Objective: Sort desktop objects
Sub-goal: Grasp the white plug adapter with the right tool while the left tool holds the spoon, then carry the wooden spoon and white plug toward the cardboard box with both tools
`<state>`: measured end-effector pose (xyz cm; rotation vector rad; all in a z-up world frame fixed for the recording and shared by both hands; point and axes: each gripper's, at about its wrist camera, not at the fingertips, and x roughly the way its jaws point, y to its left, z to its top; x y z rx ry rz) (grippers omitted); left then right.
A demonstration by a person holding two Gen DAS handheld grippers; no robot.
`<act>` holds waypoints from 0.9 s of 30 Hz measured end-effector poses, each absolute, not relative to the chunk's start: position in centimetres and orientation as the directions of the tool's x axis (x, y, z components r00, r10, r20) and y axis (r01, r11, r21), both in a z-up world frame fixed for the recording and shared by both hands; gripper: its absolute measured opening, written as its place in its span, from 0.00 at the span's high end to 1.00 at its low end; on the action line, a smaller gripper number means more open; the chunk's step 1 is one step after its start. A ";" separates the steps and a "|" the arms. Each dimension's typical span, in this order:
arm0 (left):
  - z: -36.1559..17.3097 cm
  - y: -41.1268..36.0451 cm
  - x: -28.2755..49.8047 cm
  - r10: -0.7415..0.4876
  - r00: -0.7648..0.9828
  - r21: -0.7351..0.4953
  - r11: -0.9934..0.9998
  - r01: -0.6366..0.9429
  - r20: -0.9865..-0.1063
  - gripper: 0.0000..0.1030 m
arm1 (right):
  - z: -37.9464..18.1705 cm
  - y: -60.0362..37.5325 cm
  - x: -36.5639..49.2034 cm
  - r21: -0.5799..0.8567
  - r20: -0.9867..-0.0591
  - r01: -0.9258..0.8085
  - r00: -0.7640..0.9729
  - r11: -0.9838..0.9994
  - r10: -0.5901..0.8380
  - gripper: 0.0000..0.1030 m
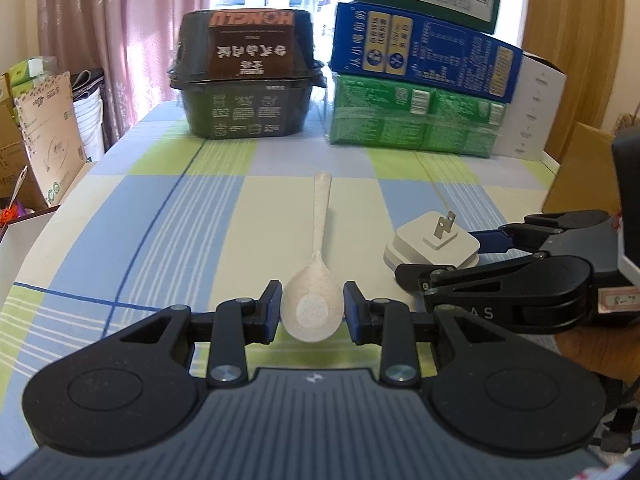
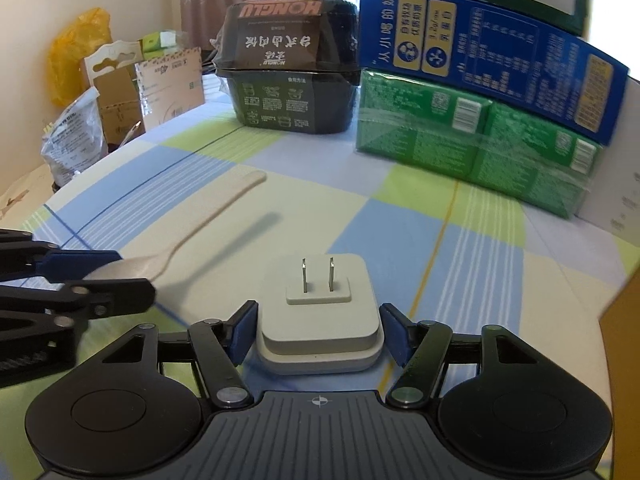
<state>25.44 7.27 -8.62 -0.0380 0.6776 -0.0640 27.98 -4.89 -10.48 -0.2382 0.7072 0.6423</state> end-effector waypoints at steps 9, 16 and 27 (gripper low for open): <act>-8.0 5.1 22.9 -0.116 0.754 -0.065 0.993 0.097 -0.647 0.73 | -8.2 -8.5 23.7 0.052 -0.684 -0.545 0.592 0.837 0.427 0.40; -6.8 4.3 20.3 -0.118 0.742 -0.068 0.993 0.097 -0.660 0.73 | -5.8 -10.2 20.5 0.061 -0.683 -0.516 0.602 0.854 0.413 0.40; -3.1 3.9 15.3 -0.118 0.744 -0.070 0.993 0.096 -0.658 0.73 | -0.9 -11.9 14.5 0.101 -0.658 -0.491 0.619 0.865 0.428 0.40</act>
